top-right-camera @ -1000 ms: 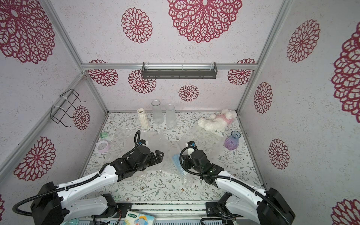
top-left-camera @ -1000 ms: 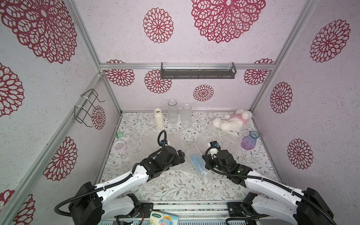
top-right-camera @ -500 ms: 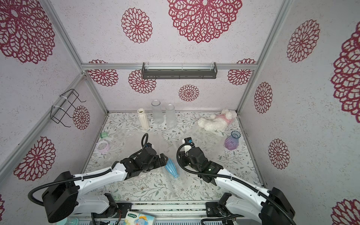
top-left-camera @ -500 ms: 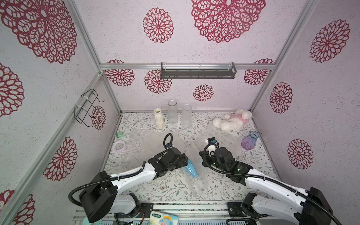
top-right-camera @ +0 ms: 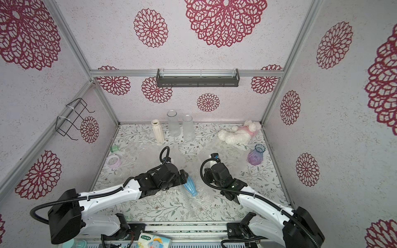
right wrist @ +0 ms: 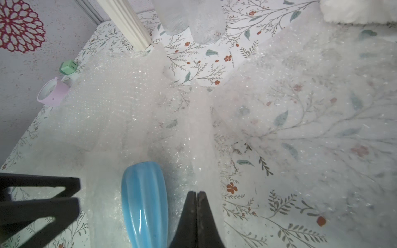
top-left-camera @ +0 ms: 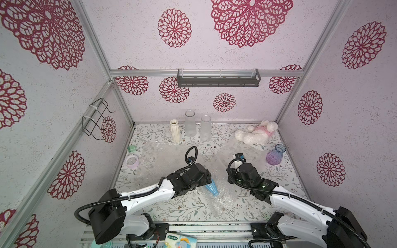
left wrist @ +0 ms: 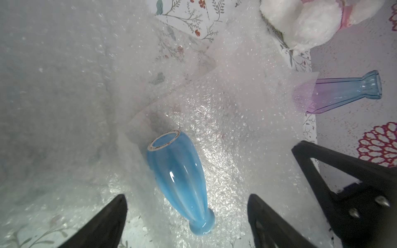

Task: Unwrap the vase from the bubble wrap
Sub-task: Unwrap the bubble wrap at the center of the board.

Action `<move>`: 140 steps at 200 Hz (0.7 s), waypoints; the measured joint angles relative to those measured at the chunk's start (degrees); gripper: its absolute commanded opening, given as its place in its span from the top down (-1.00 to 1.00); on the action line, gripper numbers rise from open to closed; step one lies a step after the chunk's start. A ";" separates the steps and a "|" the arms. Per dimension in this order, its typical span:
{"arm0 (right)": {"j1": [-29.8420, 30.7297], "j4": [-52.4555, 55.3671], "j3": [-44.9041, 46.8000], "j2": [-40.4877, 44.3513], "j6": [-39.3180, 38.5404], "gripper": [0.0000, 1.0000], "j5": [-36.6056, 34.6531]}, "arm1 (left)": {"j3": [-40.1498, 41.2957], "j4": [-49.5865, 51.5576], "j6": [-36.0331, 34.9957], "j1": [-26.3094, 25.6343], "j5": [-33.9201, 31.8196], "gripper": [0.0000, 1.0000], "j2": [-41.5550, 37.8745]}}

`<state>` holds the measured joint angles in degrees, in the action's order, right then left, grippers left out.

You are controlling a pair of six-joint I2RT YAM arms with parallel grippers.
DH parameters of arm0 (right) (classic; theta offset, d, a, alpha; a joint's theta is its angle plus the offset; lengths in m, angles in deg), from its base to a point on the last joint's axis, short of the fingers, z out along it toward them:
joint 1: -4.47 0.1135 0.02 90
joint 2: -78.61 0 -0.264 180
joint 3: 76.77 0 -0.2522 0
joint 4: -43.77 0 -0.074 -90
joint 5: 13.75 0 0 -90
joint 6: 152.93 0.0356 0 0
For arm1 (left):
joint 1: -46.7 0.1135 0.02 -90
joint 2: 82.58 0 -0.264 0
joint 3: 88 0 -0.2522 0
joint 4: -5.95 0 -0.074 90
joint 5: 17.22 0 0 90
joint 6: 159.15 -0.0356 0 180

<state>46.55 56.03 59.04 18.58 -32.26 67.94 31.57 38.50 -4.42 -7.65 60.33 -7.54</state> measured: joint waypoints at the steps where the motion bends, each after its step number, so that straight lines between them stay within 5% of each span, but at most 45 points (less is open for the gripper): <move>1: -0.15 -0.04 0.09 0.07 0.00 0.81 0.07 | -0.02 0.07 -0.02 -0.02 -0.07 -0.77 -0.11; 26: -3.02 -0.39 1.66 1.11 0.92 0.10 1.42 | -2.34 3.41 -2.56 -0.37 -1.95 -0.76 -1.05; 49: -4.98 -0.11 1.86 2.34 0.92 -0.27 2.67 | -6.12 6.99 -6.64 -0.70 -3.80 -0.76 -0.42; 140: -9.14 7.54 2.01 20.00 -1.81 -0.30 4.70 | -13.55 10.71 -18.10 -2.05 -3.69 -0.77 6.54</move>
<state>37.42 63.57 61.05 38.58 -34.07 72.64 18.01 49.21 -22.52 -9.70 56.64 -1.00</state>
